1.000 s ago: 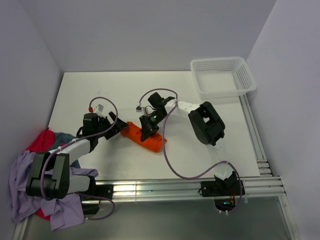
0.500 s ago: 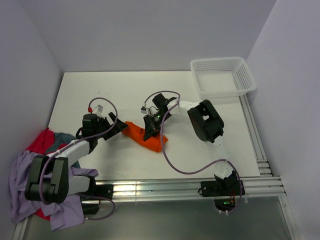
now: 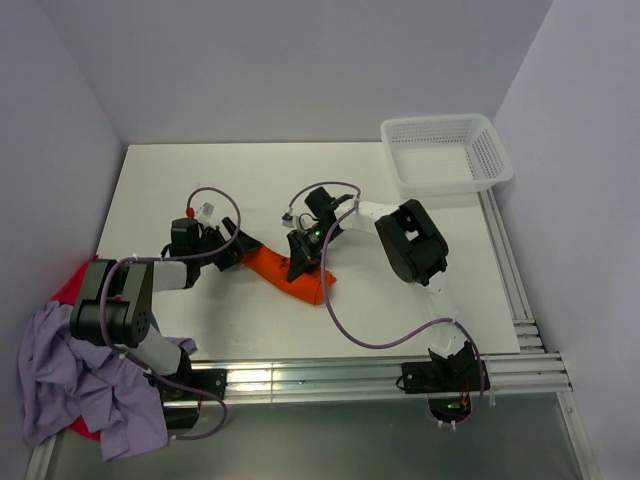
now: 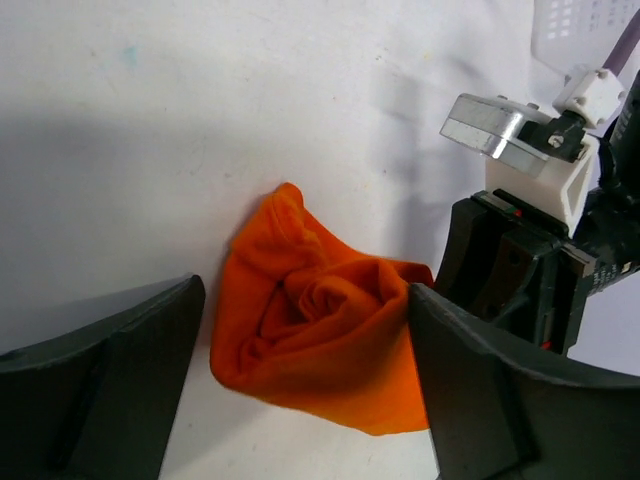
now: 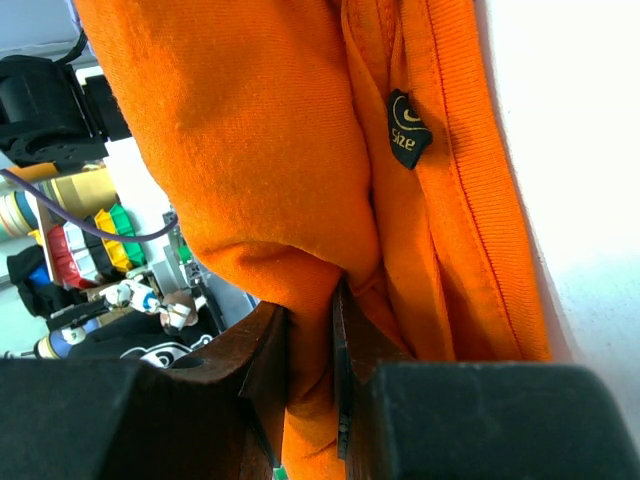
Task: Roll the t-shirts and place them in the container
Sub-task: Roll the tshirt
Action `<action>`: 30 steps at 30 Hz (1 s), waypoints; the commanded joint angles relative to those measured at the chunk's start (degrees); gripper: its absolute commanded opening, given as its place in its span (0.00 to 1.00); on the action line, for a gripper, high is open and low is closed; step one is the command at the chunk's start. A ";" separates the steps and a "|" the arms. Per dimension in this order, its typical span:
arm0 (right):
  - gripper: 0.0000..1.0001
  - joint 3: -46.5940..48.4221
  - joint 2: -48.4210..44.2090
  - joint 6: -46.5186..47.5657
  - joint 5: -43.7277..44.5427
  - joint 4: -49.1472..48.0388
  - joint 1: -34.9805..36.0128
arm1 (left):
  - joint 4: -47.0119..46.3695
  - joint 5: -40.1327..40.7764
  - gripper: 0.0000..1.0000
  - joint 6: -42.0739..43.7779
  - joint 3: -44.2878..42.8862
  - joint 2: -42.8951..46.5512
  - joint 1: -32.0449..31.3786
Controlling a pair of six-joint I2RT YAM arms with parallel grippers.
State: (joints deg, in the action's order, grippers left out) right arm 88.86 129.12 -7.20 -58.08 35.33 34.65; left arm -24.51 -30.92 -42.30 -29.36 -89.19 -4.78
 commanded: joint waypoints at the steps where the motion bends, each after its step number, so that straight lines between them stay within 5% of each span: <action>1: 0.00 -1.49 -1.85 1.31 4.91 0.35 0.50 | -2.99 -3.45 0.86 -0.67 -0.34 -3.71 0.21; 10: 0.00 -0.18 -1.42 1.40 6.23 1.23 0.50 | -2.82 -6.18 0.69 0.64 1.68 -3.98 -1.20; 16: 0.05 -0.62 -3.60 1.40 9.74 1.32 0.50 | -7.38 -5.83 0.24 -1.20 3.87 -3.80 -3.04; 17: 0.07 -0.53 -4.05 1.40 10.53 1.49 0.50 | -9.39 -4.95 0.23 -2.16 4.49 -3.28 -3.83; 21: 0.28 -0.70 -6.51 0.96 13.96 1.50 0.41 | -9.67 4.44 0.00 -3.92 8.78 1.98 -10.67; 23: 0.38 -1.41 -8.35 0.61 14.66 0.79 0.50 | -11.42 8.84 0.00 -6.03 11.25 4.88 -11.48; 24: 0.60 -1.76 -9.32 0.26 15.36 -0.25 0.42 | -11.61 9.90 0.00 -6.47 13.26 5.94 -11.66; 25: 0.69 -3.15 -10.37 -0.26 17.20 -1.13 0.41 | -11.26 11.48 0.00 -6.74 13.98 6.91 -11.66; 30: 0.88 -10.71 -23.08 -6.58 21.34 -9.20 -0.81 | -8.62 18.00 0.00 -6.04 16.97 13.60 -11.83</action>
State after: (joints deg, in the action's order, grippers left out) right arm 81.03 116.81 -9.63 -41.43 34.04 34.94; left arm -34.54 -17.98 -47.92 -14.02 -78.52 -16.10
